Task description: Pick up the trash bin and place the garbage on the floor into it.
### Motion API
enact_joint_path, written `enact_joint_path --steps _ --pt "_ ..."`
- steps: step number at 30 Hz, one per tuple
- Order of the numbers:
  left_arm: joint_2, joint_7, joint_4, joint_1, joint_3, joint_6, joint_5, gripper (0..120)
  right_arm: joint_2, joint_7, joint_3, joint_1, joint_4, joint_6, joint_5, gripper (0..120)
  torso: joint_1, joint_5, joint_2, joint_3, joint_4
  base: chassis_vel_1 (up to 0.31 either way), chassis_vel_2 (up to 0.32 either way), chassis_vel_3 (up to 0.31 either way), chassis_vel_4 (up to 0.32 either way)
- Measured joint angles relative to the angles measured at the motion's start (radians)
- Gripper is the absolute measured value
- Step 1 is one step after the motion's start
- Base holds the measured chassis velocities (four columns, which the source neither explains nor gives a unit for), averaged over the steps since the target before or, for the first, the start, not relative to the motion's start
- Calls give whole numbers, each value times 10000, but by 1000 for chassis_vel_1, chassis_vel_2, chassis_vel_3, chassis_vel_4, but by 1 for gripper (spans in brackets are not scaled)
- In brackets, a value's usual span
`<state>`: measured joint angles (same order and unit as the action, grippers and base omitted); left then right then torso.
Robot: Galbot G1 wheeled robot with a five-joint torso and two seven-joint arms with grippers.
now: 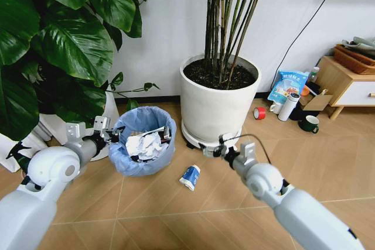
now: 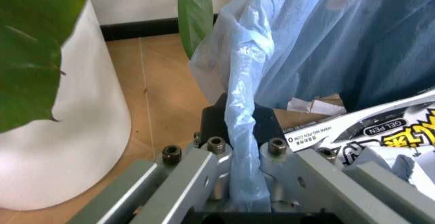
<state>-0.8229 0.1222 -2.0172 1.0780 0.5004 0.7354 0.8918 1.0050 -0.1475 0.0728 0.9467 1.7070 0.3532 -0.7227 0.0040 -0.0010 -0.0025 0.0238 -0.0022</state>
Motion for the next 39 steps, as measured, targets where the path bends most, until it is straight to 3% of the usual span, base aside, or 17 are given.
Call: enact_joint_path --steps 2,9,16,18,27,39 --pt "82 71 -67 -33 -30 0 66 0 642 -211 294 -102 -916 239 61 100 0 0 0 0 0 0 0 0 0" --pt "129 134 -149 -58 -64 0 99 0 1535 -1104 824 -293 -1976 693 -264 100 0 -1 0 1 -1 0 0 0 0" --pt "42 168 -278 65 111 0 95 0 2486 -2610 1208 -783 -2745 1386 -1464 100 0 -2 0 1 1 0 0 0 0" --pt "-41 214 -374 134 178 0 94 0 2821 -4017 1348 -1104 -2934 2010 -2735 100 0 0 0 1 1 0 0 0 0" --pt "-227 226 -416 175 192 0 76 0 3102 -5350 1414 -1606 -3451 2471 -3827 100 1 0 0 1 -1 0 0 0 0" --pt "-53 159 -403 112 158 0 85 0 3556 -5293 1114 -1928 -4319 2415 -4523 100 0 1 0 1 -1 0 0 0 0"
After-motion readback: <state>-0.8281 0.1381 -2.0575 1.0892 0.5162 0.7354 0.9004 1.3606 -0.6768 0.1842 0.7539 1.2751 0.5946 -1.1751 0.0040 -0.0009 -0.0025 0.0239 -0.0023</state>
